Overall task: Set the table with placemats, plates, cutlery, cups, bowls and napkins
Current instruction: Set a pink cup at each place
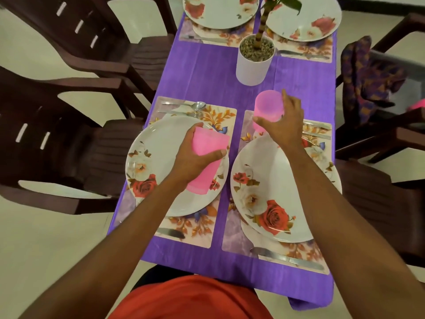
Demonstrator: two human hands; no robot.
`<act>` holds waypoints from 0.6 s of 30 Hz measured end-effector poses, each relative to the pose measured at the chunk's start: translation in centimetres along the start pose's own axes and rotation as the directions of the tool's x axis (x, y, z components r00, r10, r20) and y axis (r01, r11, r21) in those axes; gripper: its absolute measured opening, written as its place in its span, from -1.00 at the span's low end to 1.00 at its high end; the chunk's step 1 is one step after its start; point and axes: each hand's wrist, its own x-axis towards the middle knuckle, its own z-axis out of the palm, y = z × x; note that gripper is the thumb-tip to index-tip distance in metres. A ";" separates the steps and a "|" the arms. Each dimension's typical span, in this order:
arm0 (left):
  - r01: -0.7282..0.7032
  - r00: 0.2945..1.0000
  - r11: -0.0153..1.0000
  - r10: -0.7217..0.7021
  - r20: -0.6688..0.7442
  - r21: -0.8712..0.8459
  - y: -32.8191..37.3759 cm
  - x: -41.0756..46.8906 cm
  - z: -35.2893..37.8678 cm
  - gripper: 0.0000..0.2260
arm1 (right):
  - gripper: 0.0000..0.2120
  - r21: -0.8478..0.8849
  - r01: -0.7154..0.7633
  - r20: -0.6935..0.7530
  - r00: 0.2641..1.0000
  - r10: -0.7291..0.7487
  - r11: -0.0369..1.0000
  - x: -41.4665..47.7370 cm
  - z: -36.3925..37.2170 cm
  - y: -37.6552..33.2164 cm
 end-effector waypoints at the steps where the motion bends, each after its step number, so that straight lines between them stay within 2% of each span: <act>1: -0.004 1.000 1.000 0.004 0.008 -0.002 -0.1 0.1 -0.1 -0.23 | 0.03 0.006 -0.012 0.003 1.000 0.012 1.000 -0.3 -0.2 -0.1; 4: -0.019 0.999 1.000 0.019 0.035 -0.002 -0.4 0.3 -0.7 -0.20 | -0.05 0.097 -0.066 -0.121 0.990 0.078 0.993 -2.0 -0.6 -0.6; 6: -0.029 0.998 1.000 0.029 0.057 0.000 -0.8 0.6 -1.2 -0.20 | -0.24 0.198 -0.062 -0.281 0.953 0.117 0.978 -4.4 -0.6 -1.9; 7: -0.035 0.997 0.999 0.035 0.070 -0.002 -0.9 0.8 -1.4 -0.20 | -0.36 0.254 -0.046 -0.329 0.935 0.131 0.966 -5.8 -0.3 -2.8; 8: -0.041 0.995 0.999 0.041 0.086 -0.006 -1.1 1.1 -1.7 -0.19 | -0.48 0.322 -0.043 -0.317 0.936 0.150 0.946 -7.2 0.1 -4.0; 9: -0.047 0.994 0.999 0.047 0.104 -0.003 -1.2 1.4 -2.0 -0.19 | -0.58 0.391 -0.075 -0.248 0.951 0.184 0.917 -8.5 0.7 -5.4; 11: -0.079 0.987 0.996 0.073 0.144 0.034 -1.4 2.0 -2.8 -0.17 | -0.70 0.485 -0.215 0.003 0.970 0.244 0.848 -10.6 2.1 -8.3; 12: -0.102 0.980 0.992 0.089 0.176 0.068 -1.4 2.4 -3.2 -0.16 | -0.71 0.514 -0.281 0.129 0.960 0.250 0.811 -11.4 2.8 -9.6; 14: -0.164 0.958 0.980 0.131 0.255 0.115 -1.7 3.1 -4.5 -0.11 | -0.57 0.544 -0.378 0.292 0.922 0.253 0.749 -12.3 4.5 -11.9; 16: -0.217 0.927 0.967 0.162 0.338 0.132 -2.1 4.0 -6.1 -0.07 | -0.43 0.550 -0.433 0.346 0.896 0.277 0.714 -12.7 6.0 -13.8; 18: -0.252 0.905 0.956 0.179 0.386 0.148 -2.3 4.8 -7.8 -0.09 | -0.35 0.565 -0.450 0.338 0.891 0.304 0.691 -12.6 7.2 -15.1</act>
